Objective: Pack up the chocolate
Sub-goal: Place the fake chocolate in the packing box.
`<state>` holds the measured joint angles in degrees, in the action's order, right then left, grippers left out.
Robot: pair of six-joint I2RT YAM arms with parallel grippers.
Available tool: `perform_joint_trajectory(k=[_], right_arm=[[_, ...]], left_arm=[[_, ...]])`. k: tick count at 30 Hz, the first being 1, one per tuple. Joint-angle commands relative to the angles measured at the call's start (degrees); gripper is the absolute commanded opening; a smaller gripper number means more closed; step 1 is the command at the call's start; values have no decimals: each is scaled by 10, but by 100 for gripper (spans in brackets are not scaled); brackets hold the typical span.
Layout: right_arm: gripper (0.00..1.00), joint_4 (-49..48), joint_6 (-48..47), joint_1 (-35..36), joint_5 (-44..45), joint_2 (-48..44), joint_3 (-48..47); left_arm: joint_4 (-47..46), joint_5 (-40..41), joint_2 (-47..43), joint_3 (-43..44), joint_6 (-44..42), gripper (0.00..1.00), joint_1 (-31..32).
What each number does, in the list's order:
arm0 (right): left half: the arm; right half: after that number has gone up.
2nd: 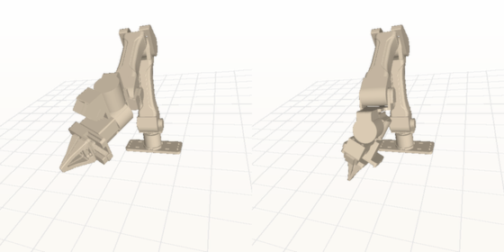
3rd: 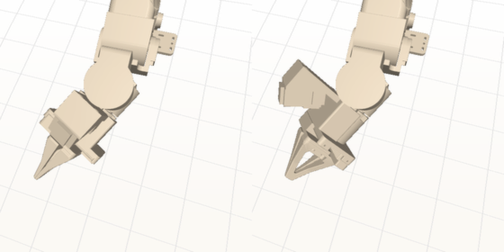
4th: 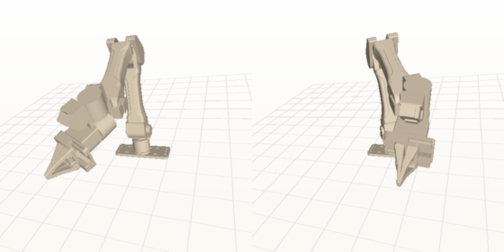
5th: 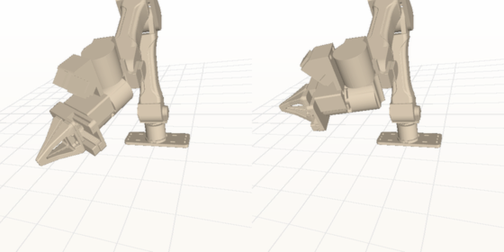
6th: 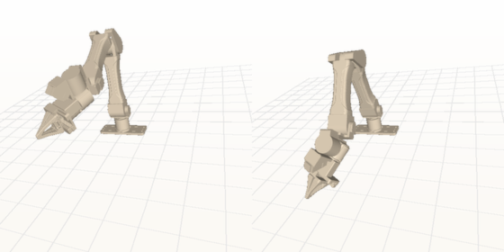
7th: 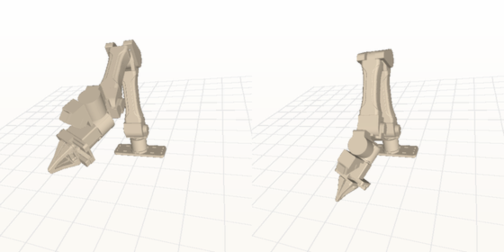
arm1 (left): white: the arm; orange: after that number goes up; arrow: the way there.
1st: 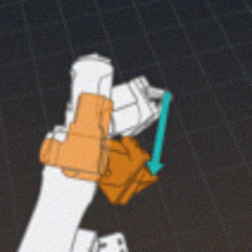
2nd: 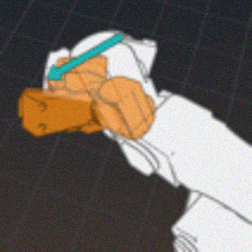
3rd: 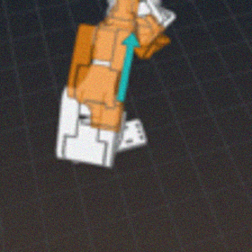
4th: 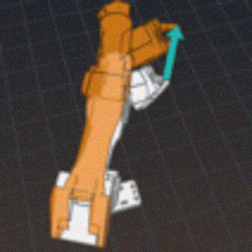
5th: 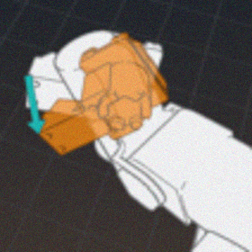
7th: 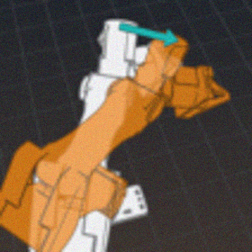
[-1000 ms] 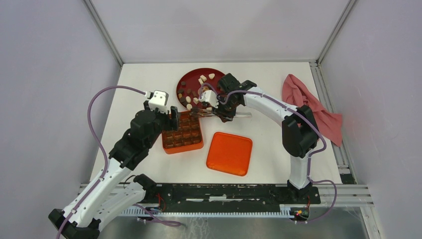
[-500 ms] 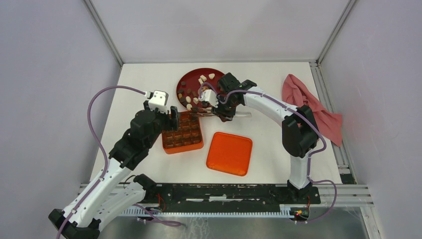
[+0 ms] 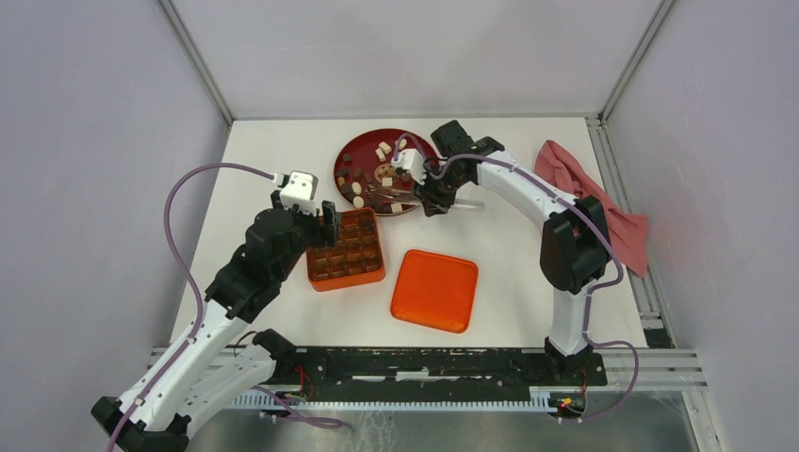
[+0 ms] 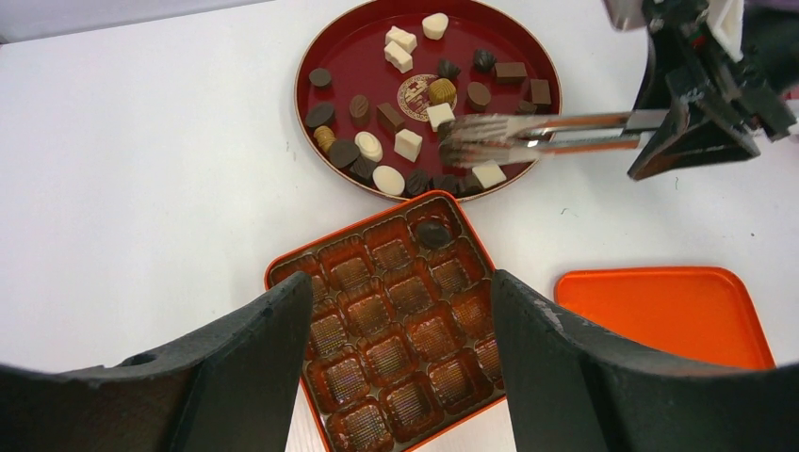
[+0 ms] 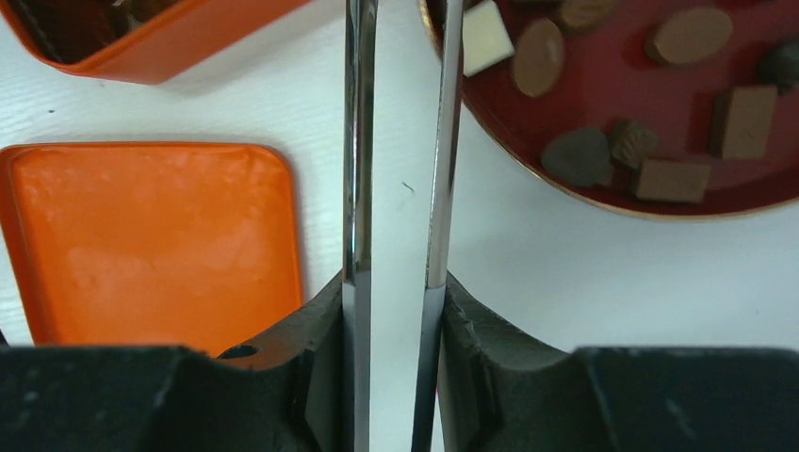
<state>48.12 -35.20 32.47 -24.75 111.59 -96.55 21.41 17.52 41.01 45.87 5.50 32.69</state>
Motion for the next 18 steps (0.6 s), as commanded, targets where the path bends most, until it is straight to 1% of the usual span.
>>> perform_joint_trajectory(k=[1,4,8,18], right_arm=[[38,-11,12,-54,-24,-22,-23],[38,-21,16,-84,-12,-16,-17],[38,-32,20,-105,22,3,-14],[38,-32,33,-118,55,61,-36]], left_arm=[[-8,-5,-3,-1,-7,75,-4],[-7,-6,-1,0,-7,75,-4],[-8,-6,1,0,-7,75,-5],[-8,-9,2,-1,-7,75,-6]])
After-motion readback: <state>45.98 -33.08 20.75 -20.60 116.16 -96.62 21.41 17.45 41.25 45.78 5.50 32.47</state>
